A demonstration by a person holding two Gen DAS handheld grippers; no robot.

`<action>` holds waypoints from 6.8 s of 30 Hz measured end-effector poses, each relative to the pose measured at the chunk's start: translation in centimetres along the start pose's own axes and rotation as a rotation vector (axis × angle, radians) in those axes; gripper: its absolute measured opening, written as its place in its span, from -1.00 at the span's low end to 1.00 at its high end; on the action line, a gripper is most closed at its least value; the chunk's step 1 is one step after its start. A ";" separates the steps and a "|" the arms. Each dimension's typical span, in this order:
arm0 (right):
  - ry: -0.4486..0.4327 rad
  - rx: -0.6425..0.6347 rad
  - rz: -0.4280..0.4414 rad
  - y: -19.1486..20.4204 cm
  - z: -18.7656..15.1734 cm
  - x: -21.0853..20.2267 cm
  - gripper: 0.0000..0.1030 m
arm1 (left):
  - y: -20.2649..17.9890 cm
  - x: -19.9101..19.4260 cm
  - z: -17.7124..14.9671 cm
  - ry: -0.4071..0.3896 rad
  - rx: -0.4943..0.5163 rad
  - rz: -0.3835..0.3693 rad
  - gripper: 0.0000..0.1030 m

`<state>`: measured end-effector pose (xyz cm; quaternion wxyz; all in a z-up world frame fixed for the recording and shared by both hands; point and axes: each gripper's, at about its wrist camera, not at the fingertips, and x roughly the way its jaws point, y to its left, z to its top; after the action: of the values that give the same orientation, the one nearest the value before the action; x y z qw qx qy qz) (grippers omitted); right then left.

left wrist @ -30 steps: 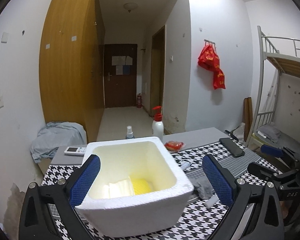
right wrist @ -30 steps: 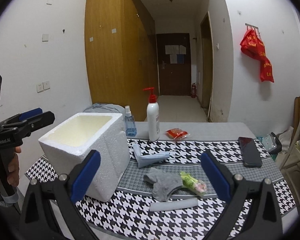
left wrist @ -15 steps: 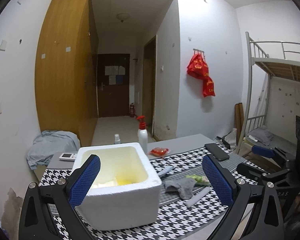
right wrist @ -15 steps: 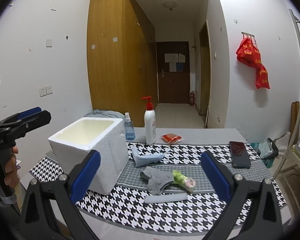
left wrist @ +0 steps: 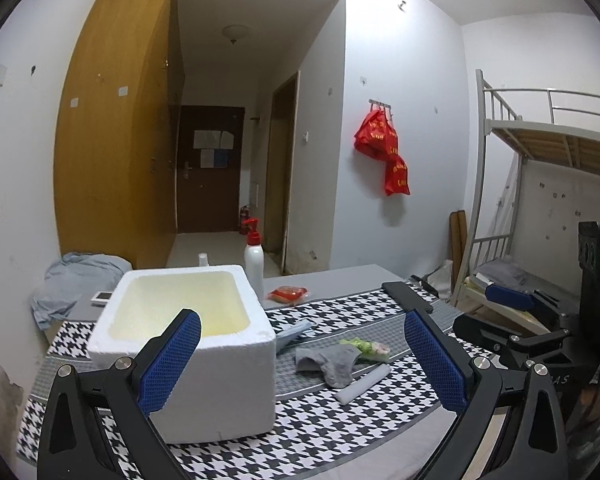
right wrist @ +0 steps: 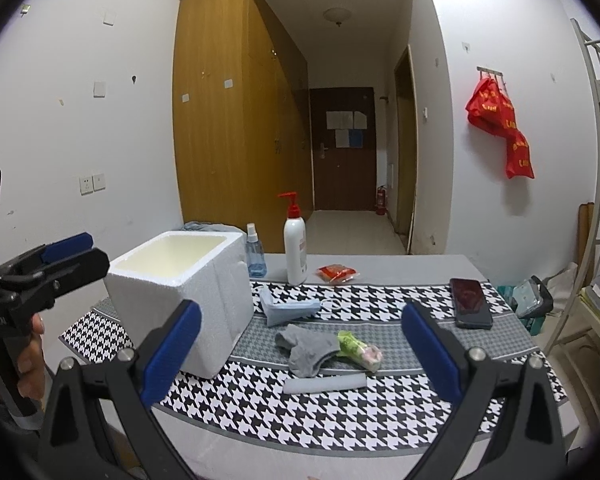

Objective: Organize soft objects
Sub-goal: 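Move both tools away from the box toward the grey sock and green packet, then close the left tool on the grey sock, then grasp the green-and-pink wipes packet with the right tool while the left tool holds the sock, then lift the grey sock with the left tool while the right tool lifts the packet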

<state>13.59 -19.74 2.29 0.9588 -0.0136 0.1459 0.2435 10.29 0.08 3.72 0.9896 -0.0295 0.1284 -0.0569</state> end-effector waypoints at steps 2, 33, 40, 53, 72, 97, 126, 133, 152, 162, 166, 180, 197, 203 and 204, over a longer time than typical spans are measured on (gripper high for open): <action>-0.002 0.004 0.001 -0.1 -0.5 -0.1 0.97 | -0.1 0.2 -0.6 0.005 -0.004 -0.014 0.98; 0.086 0.069 -0.038 -5.4 -5.2 2.2 0.97 | -4.2 6.4 -5.4 0.111 -0.009 -0.076 0.98; 0.116 0.081 -0.041 -7.1 -5.9 3.1 0.97 | -5.1 8.7 -5.8 0.171 -0.004 -0.076 0.98; 0.178 0.111 -0.021 -9.7 -7.0 5.9 0.97 | -6.1 12.9 -6.6 0.288 -0.005 -0.053 0.98; 0.217 0.162 0.010 -12.5 -7.5 8.1 0.97 | -6.2 18.6 -5.8 0.388 0.039 0.076 0.98; 0.279 0.144 0.056 -12.0 -7.3 11.5 0.97 | -4.5 24.0 -8.5 0.599 0.039 0.104 0.05; 0.332 0.100 0.066 -10.8 -6.4 12.8 0.97 | -4.3 19.0 -7.3 0.468 0.017 0.000 -0.56; 0.391 0.032 0.115 -9.3 -5.5 15.5 0.97 | -3.3 18.9 -7.8 0.485 -0.006 -0.001 -0.56; 0.536 -0.111 0.142 -7.3 -6.3 20.8 0.14 | -2.5 18.9 -7.9 0.491 -0.027 -0.024 -0.56; 0.560 -0.106 0.139 -7.4 -6.6 21.8 -0.31 | -2.7 19.3 -7.9 0.491 -0.020 -0.037 -0.56; 0.557 -0.092 0.140 -7.6 -6.6 21.7 -0.43 | -2.5 19.4 -8.0 0.491 -0.026 -0.036 -0.56; 0.505 -0.056 0.125 -8.0 -5.3 19.4 -0.47 | -2.8 18.1 -7.5 0.465 -0.012 -0.032 -0.56; 0.431 -0.023 0.115 -7.4 -3.8 15.0 -0.47 | -4.0 14.5 -5.8 0.397 0.007 -0.034 -0.56; 0.394 -0.024 0.120 -6.8 -3.2 13.2 -0.47 | -4.4 12.9 -5.0 0.362 0.021 -0.030 -0.56; 0.387 -0.027 0.122 -6.6 -3.0 12.8 -0.47 | -4.4 12.7 -4.9 0.356 0.022 -0.029 -0.56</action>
<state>26.65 -19.93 -4.59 0.8960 -0.0643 0.3247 0.2960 20.75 -6.03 -3.83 0.9507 -0.0100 0.3003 -0.0767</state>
